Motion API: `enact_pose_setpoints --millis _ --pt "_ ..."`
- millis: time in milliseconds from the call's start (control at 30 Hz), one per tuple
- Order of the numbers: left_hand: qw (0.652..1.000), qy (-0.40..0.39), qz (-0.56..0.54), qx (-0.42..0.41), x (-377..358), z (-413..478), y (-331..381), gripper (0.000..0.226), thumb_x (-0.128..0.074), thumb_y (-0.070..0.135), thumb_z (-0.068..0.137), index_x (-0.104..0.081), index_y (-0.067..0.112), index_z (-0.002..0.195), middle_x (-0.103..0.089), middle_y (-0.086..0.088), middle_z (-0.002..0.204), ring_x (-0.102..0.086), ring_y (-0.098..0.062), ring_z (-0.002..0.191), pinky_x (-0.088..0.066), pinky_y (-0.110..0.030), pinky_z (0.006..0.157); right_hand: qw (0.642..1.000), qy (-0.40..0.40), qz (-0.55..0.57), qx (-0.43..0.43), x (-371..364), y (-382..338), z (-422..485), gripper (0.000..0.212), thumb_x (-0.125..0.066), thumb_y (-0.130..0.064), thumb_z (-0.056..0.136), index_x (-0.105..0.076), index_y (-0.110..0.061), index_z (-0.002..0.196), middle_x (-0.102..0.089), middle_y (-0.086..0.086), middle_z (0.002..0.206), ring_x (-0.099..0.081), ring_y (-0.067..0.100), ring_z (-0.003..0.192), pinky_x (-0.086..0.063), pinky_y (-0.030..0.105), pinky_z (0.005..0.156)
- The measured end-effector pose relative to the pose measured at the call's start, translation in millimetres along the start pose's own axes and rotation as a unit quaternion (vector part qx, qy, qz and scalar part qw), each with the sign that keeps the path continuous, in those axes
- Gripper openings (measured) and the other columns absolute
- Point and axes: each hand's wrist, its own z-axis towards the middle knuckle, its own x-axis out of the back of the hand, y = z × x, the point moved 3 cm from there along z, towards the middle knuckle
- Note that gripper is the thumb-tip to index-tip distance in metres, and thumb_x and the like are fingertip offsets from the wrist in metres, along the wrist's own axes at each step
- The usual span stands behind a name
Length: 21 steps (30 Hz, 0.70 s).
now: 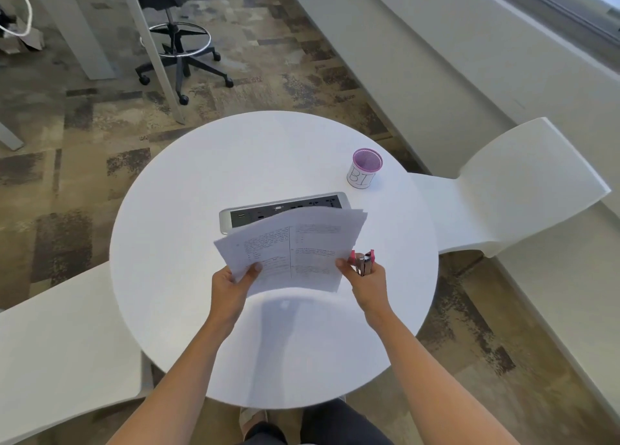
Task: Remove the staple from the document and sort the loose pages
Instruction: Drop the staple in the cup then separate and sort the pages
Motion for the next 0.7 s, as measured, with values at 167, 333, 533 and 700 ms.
enact_pose_setpoints --millis 167,333,533,700 --pt "1.0 0.013 0.003 0.014 2 2 -13 0.026 -0.078 0.018 0.079 -0.07 0.019 0.104 -0.076 0.012 0.095 -0.071 -0.004 0.085 -0.054 -0.014 0.067 1.0 0.0 -0.013 -0.012 0 10 -7 0.017 -0.073 -0.014 0.085 -0.07 -0.021 0.101 -0.073 -0.018 0.081 -0.053 -0.002 0.054 -0.04 0.008 0.049" --pt "1.0 0.003 0.009 0.011 -7 0 -16 0.02 -0.074 0.016 0.084 -0.07 0.024 0.102 -0.074 0.011 0.097 -0.07 -0.001 0.083 -0.053 -0.013 0.066 0.997 0.046 -0.054 -0.027 2 20 -9 0.005 -0.069 -0.026 0.089 -0.07 -0.024 0.093 -0.056 0.002 0.076 -0.043 0.014 0.065 -0.041 0.019 0.049" --pt "1.0 0.0 0.004 0.0 -7 -1 -15 0.027 -0.074 0.015 0.083 -0.069 0.023 0.108 -0.075 0.013 0.1 -0.071 -0.006 0.088 -0.055 -0.015 0.069 0.997 0.048 -0.046 -0.027 4 22 -9 0.012 -0.069 -0.026 0.089 -0.07 -0.015 0.094 -0.052 0.003 0.081 -0.041 0.016 0.066 -0.043 0.018 0.048" --pt "1.0 0.002 0.009 0.006 -6 -5 -21 0.028 -0.072 0.013 0.085 -0.067 0.018 0.113 -0.073 0.007 0.104 -0.069 -0.012 0.092 -0.056 -0.019 0.071 0.997 0.049 -0.042 -0.034 4 28 -13 0.015 -0.069 -0.024 0.089 -0.07 -0.009 0.088 -0.048 0.005 0.077 -0.038 0.012 0.057 -0.041 0.019 0.048"
